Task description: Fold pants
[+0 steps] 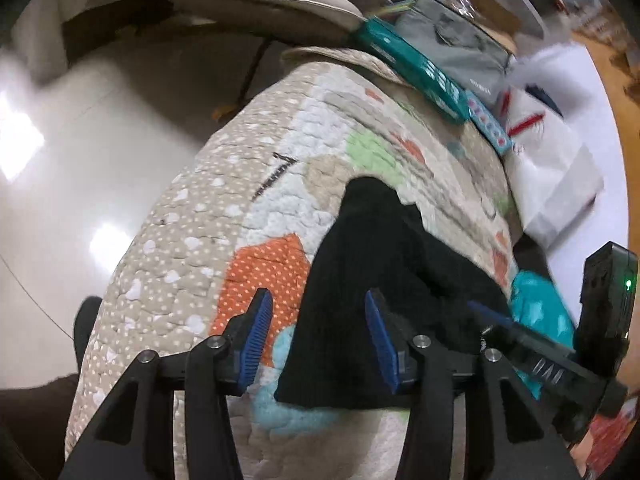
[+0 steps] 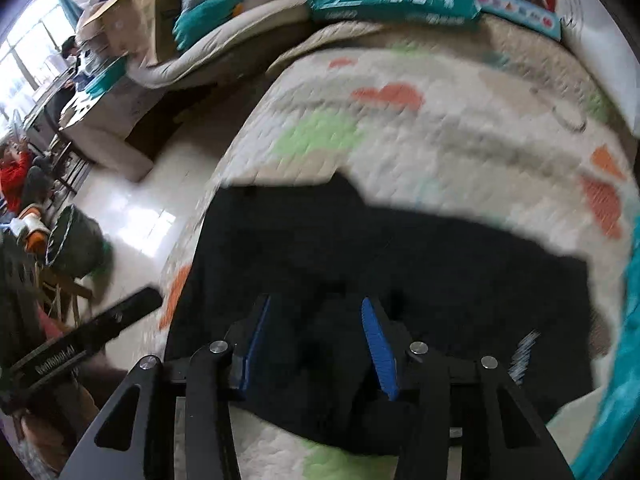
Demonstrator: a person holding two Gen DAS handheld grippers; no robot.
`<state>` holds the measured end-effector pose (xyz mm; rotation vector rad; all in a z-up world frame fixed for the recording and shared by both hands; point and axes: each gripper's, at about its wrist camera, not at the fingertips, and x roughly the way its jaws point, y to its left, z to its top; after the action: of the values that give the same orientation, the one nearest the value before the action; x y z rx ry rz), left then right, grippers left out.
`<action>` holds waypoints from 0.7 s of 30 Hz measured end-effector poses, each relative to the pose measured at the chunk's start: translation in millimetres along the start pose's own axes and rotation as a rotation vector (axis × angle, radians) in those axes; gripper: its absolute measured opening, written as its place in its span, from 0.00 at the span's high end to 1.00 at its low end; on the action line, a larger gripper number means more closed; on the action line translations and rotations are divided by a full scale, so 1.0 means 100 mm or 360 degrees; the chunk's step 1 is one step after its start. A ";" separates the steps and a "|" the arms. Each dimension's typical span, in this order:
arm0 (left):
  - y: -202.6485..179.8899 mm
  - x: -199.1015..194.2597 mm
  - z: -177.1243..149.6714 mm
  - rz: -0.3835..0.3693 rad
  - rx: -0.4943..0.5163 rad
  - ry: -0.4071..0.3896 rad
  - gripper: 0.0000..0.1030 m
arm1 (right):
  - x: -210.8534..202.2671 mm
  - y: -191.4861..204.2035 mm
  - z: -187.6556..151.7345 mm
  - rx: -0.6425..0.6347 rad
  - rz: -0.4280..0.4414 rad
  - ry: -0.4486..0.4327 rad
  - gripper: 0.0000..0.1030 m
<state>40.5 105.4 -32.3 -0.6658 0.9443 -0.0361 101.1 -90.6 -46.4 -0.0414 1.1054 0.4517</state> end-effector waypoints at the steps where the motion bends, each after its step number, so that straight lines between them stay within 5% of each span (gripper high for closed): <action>1: 0.00 0.02 -0.02 0.0013 0.0014 0.0007 0.54 | 0.09 -0.05 -0.07 0.0037 -0.0001 0.0032 0.51; 3: 0.04 0.04 -0.04 0.0039 0.0023 0.0026 0.54 | 0.21 -0.18 -0.13 0.0103 -0.0126 0.0064 0.52; 6: 0.12 0.05 -0.04 0.0053 -0.0004 0.0042 0.54 | 0.03 -0.53 -0.19 0.0330 0.0001 0.0040 0.51; 10: 0.14 0.05 -0.03 0.0008 -0.0028 0.0053 0.53 | -0.67 -0.95 -0.34 0.0504 -0.0146 -0.0242 0.41; 13: 0.00 0.05 -0.04 -0.0017 0.0057 0.0048 0.53 | -0.99 -1.42 -0.69 0.0817 -0.0219 -0.0390 0.35; 16: -0.29 0.00 -0.03 -0.0021 0.0198 0.0048 0.53 | -0.97 -1.89 -1.07 0.1189 -0.0126 -0.0419 0.35; 21: -1.19 0.12 0.05 -0.0093 0.0495 0.0125 0.46 | -0.73 -2.11 -1.23 0.1434 0.0074 -0.0408 0.35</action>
<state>81.2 8.7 25.6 -0.4059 0.9690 -0.2574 47.9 -337.2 -79.4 0.8125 0.9738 -0.0328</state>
